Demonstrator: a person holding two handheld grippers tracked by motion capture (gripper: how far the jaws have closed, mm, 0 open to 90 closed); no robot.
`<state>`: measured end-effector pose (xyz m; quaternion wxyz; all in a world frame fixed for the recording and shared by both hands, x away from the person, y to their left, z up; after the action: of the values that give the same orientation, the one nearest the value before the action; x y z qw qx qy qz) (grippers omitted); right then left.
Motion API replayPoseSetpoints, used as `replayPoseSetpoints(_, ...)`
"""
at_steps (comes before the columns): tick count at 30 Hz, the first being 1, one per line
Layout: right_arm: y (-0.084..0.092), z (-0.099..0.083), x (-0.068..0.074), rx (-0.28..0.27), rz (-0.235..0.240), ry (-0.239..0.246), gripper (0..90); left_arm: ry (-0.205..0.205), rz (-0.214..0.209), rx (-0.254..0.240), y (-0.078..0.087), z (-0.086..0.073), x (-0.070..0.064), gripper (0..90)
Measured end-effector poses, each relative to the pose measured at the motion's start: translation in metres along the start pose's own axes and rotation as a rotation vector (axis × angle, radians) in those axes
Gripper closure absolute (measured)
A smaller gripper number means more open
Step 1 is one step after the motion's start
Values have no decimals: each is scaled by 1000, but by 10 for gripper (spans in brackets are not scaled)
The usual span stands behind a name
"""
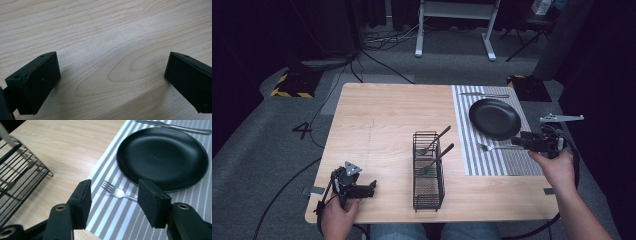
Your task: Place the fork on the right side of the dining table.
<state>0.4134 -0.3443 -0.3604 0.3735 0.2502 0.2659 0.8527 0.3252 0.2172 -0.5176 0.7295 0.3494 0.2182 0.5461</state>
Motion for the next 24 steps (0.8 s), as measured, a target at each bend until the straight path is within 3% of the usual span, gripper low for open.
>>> replayPoseSetpoints(7,-6,0,25,39,57,45,419,1,1,-2,0,0,0,3)
replayPoseSetpoints(24,-20,-15,58,89,143,124,379,0,5,-2,-1,1,0,0)
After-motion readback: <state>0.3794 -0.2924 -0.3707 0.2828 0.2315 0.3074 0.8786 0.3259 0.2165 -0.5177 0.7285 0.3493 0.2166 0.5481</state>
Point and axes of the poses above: each handheld gripper's, and its own axes: y roughly backward along the jaws, z roughly out of its top, x roughly to its left, the point moved 1 cm from there along -y, roughly forward along the jaws, and after that the axes turned 7 degrees about z, right-handed, at the moved point
